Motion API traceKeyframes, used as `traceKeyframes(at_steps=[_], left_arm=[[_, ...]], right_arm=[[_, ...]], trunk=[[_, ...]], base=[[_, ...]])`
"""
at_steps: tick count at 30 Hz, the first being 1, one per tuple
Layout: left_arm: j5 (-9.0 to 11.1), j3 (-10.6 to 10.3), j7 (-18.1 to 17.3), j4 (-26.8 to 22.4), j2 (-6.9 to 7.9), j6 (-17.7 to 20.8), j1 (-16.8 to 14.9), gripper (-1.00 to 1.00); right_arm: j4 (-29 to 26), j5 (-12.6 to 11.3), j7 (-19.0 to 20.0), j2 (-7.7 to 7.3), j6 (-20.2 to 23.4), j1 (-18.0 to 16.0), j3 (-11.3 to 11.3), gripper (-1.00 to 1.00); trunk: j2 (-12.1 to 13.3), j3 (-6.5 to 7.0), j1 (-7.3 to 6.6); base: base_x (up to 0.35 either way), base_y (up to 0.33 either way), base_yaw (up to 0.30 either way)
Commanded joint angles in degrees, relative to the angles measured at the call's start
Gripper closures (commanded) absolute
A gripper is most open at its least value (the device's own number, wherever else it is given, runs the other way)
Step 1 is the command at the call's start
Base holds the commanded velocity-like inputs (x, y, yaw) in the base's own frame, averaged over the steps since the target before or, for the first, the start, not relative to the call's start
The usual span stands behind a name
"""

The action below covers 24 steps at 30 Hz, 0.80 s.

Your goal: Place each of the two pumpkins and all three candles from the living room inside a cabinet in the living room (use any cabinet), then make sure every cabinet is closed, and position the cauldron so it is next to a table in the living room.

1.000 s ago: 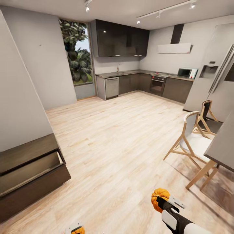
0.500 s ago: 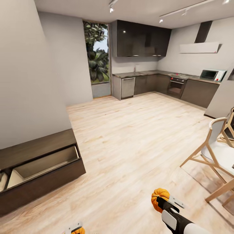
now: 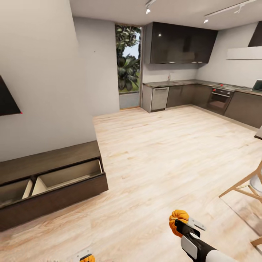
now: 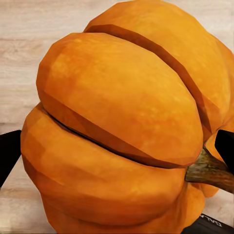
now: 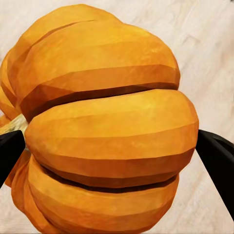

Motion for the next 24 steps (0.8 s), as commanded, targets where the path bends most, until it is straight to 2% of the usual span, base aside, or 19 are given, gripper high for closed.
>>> traceKeyframes(at_steps=[1, 6, 11, 12, 19, 22, 24], left_arm=[[0.4, -0.4, 0.4, 0.0, 0.02, 0.0, 0.0, 1.0], [0.4, -0.4, 0.4, 0.0, 0.08, 0.0, 0.0, 1.0], [0.4, -0.4, 0.4, -0.3, 0.21, 0.0, 0.0, 1.0], [0.4, -0.4, 0.4, -0.4, 0.34, 0.0, 0.0, 1.0], [0.5, -0.2, 0.6, -0.8, 1.05, 0.4, -0.2, 1.0], [0.5, 0.1, 0.7, -5.3, 2.27, 1.9, -1.0, 1.0], [0.5, 0.4, 0.8, -11.5, 3.75, 7.3, -1.6, 1.0]], right_arm=[[-0.2, -0.3, -0.3, -0.05, -0.2, 0.0, 0.5, 1.0], [-0.2, 0.7, -0.3, 0.12, -0.2, 0.0, 0.6, 1.0], [0.0, 3.9, -0.3, 1.64, -0.2, 0.0, 0.6, 1.0], [0.3, 5.3, -0.4, 2.33, -0.2, 0.0, 0.5, 1.0], [0.4, 8.9, -0.6, 3.9, 0.1, 0.0, 0.6, 1.0], [0.4, 10.6, -0.8, 4.83, 0.2, 0.0, 0.6, 1.0], [0.4, 11.1, -0.9, 5.36, 0.3, 0.0, 0.6, 1.0]], trunk=[[-0.1, -0.07, 0.01], [-0.1, -0.07, 0.01], [-0.1, -0.07, 0.01], [-0.1, -0.07, 0.01], [-0.1, -0.07, 0.01], [-0.1, -0.07, 0.01], [-0.1, -0.07, 0.01]], base=[[0.0, 0.0, 0.291], [0.0, 0.0, 0.291], [0.0, 0.0, 0.291], [0.0, 0.0, 0.291], [0.0, 0.0, 0.291], [0.0, 0.0, 0.291], [0.0, 0.0, 0.291]])
